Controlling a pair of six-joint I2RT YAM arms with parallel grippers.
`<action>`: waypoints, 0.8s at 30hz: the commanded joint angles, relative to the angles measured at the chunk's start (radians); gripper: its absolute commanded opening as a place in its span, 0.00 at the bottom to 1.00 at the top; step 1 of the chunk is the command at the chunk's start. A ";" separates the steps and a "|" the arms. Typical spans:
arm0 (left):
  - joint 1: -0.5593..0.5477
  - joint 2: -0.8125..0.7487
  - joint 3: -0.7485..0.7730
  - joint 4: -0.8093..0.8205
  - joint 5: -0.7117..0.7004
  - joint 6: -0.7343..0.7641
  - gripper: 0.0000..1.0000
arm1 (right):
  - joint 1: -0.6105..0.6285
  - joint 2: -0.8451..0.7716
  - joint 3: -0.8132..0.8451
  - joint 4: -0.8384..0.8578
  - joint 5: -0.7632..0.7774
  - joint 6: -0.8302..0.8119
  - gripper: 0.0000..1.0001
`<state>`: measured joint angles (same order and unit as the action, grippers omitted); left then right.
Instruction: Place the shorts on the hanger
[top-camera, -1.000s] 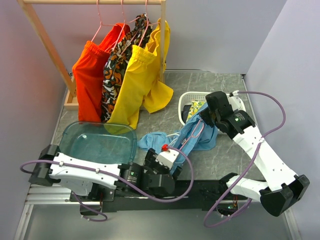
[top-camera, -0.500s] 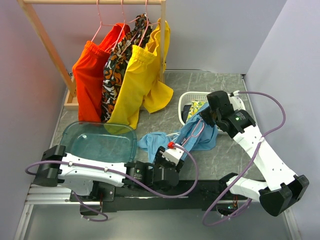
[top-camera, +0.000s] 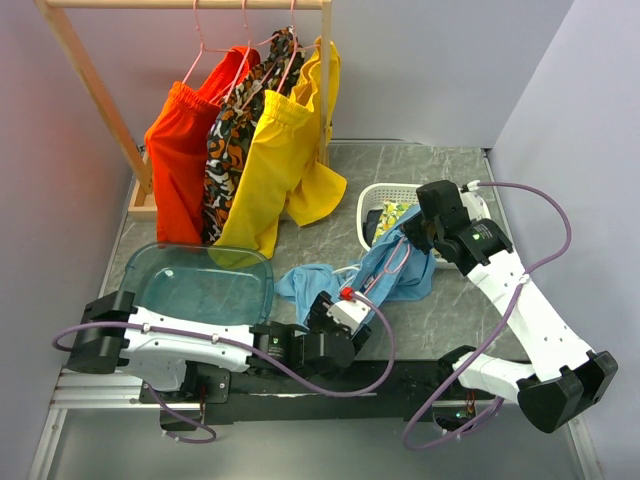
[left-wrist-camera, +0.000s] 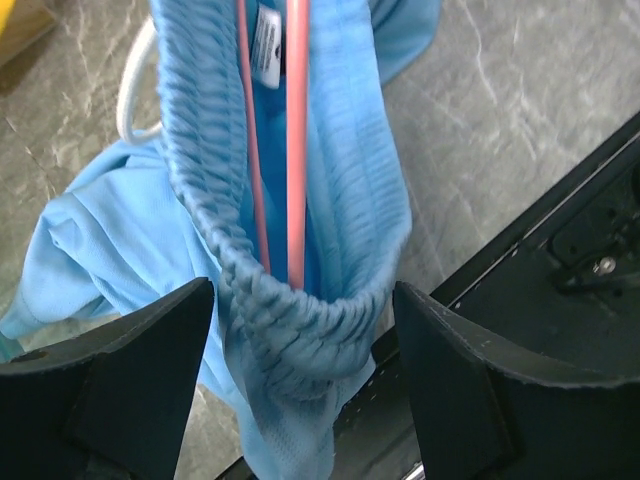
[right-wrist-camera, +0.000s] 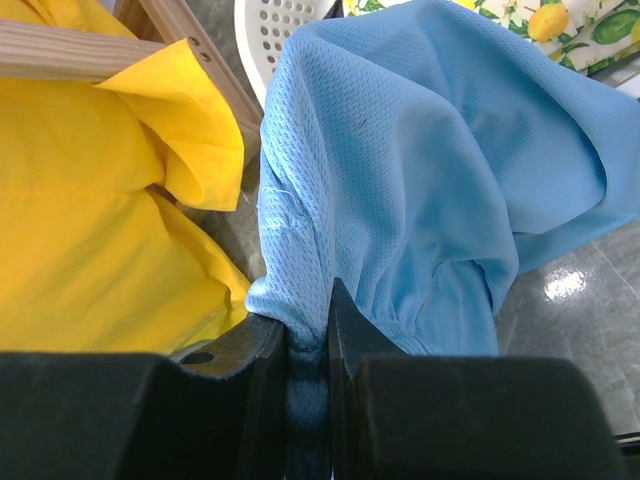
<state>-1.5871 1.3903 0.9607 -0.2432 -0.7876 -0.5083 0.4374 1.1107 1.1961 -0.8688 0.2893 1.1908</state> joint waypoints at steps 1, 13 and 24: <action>0.001 -0.030 -0.016 0.033 0.034 0.034 0.78 | -0.011 -0.002 0.026 0.014 -0.010 0.003 0.00; 0.021 -0.040 -0.019 0.206 -0.089 0.089 0.01 | -0.012 -0.037 -0.001 0.056 -0.048 -0.060 0.05; 0.022 -0.143 0.068 0.075 -0.012 0.028 0.01 | -0.014 -0.164 -0.013 0.148 -0.052 -0.249 1.00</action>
<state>-1.5692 1.3220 0.9600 -0.1673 -0.8143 -0.4450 0.4221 0.9951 1.1557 -0.7803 0.2207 1.0328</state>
